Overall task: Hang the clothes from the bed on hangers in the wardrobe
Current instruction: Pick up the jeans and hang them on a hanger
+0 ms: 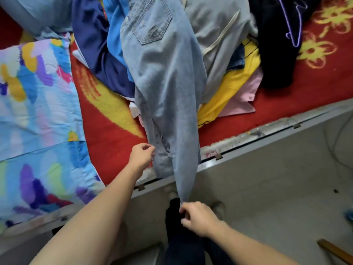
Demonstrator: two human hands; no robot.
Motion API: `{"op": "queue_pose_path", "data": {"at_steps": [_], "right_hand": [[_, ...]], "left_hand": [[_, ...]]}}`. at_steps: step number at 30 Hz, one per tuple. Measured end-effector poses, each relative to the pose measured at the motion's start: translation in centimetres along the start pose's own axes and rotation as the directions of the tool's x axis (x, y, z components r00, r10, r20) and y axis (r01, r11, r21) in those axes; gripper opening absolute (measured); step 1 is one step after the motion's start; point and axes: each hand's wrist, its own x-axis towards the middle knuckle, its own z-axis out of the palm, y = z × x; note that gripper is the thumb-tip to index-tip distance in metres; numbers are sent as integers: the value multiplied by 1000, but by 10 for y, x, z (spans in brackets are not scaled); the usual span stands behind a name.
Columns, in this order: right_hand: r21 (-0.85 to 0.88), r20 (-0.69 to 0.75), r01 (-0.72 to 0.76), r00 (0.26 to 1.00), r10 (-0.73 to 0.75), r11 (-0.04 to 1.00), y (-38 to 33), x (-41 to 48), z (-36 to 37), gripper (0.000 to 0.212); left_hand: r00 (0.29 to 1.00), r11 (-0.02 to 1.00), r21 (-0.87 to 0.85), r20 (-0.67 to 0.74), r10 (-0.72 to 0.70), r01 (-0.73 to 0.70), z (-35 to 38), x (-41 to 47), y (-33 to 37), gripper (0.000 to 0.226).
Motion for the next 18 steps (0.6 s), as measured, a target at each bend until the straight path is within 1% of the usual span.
{"op": "queue_pose_path", "data": {"at_steps": [1,2,3,4,6,7,8,9,10,11,12,13,14,15,16,17,18], "right_hand": [[63,-145,-45,988,53,997,2,5,-14,25],[118,-281,-89,952,120,989,6,14,-32,21],[170,-395,-124,900,183,978,11,23,-54,17],[229,-473,-138,849,234,964,15,33,-79,15],[307,-564,-99,782,265,947,17,53,-127,16],[342,-592,-54,763,260,938,15,62,-147,17],[394,-595,-3,762,257,919,11,72,-163,19],[483,-573,55,775,268,874,3,80,-175,22],[613,-516,98,801,303,784,-7,88,-183,24],[755,-422,108,835,353,647,-18,94,-188,24],[870,-299,76,867,399,487,-29,98,-190,25],[943,-175,25,885,430,332,-37,100,-190,29],[978,-70,-25,894,442,206,-43,102,-188,35],[990,5,-65,902,431,123,-46,106,-185,40],[992,52,-92,915,400,83,-48,109,-184,41],[990,76,-113,928,364,80,-50,113,-183,38],[987,85,-125,941,326,102,-52,118,-184,33]], "left_hand": [[1000,999,-36,-8,5,-5,0,-2,1,12],[1000,997,-70,-16,23,-24,0,-2,4,11],[999,993,-106,-21,41,-43,0,-1,10,11],[998,988,-142,-23,59,-62,0,4,17,13],[997,972,-222,-4,75,-74,4,15,34,24],[996,965,-251,19,86,-79,7,21,43,27],[994,955,-283,43,101,-85,12,25,52,26],[992,942,-324,64,108,-82,17,27,60,22],[991,926,-370,75,114,-78,21,30,67,16],[991,908,-411,64,120,-84,23,32,73,10],[992,897,-429,29,126,-102,22,35,77,10],[992,897,-425,-18,126,-122,17,39,79,14],[991,900,-414,-65,121,-137,8,44,79,17],[989,899,-416,-104,105,-140,-2,48,77,20],[988,894,-430,-133,77,-127,-13,52,75,21],[988,889,-445,-150,46,-109,-23,56,74,20],[989,889,-449,-149,28,-93,-31,60,72,19]]}}
